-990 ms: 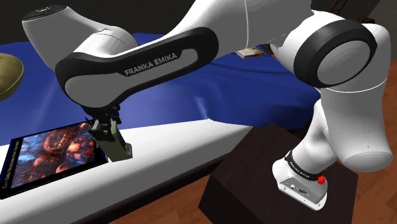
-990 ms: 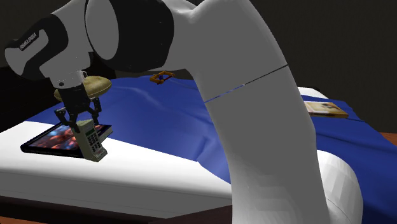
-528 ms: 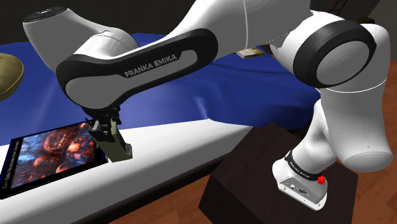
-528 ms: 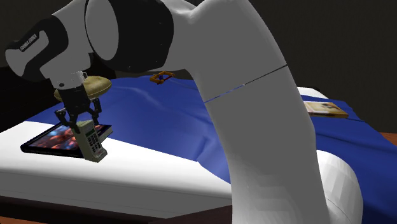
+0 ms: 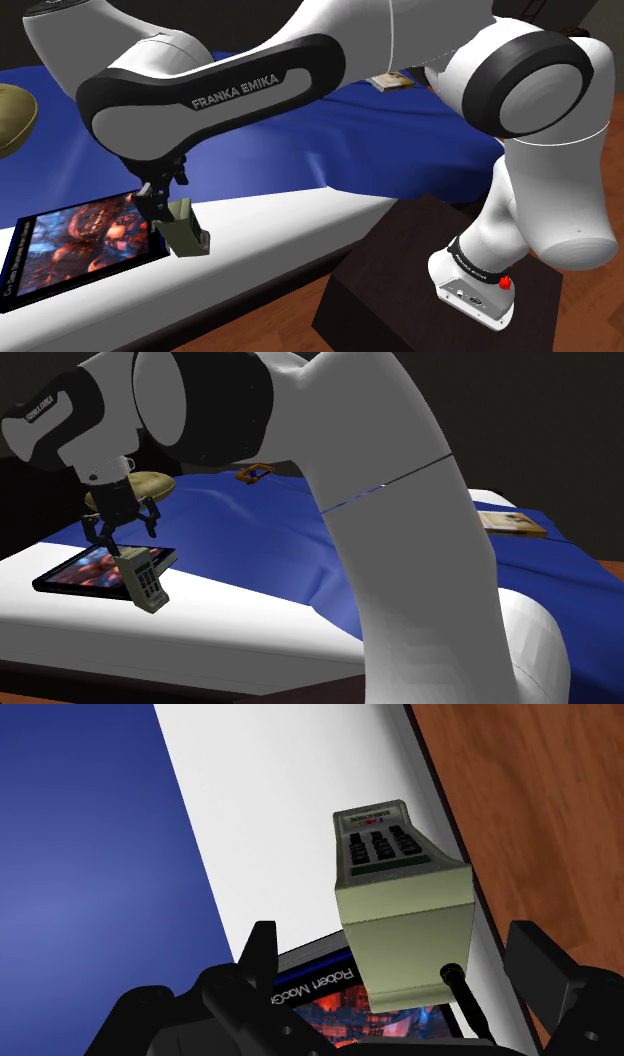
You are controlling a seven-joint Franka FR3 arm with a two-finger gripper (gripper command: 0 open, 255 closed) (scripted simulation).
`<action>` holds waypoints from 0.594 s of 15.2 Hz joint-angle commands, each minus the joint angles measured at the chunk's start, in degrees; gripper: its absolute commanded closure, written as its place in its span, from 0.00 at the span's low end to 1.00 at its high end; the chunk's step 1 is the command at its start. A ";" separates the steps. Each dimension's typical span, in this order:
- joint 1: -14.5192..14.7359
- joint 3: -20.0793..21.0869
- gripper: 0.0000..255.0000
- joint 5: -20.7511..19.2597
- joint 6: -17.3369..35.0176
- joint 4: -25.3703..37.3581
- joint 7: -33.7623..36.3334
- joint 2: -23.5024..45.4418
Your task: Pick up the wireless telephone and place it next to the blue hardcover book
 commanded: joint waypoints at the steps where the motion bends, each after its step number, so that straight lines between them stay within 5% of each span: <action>1: 0.19 0.09 0.00 0.14 -3.25 2.83 -0.15 -0.40; 9: 0.30 0.12 0.00 0.18 -4.77 4.35 -0.22 -0.40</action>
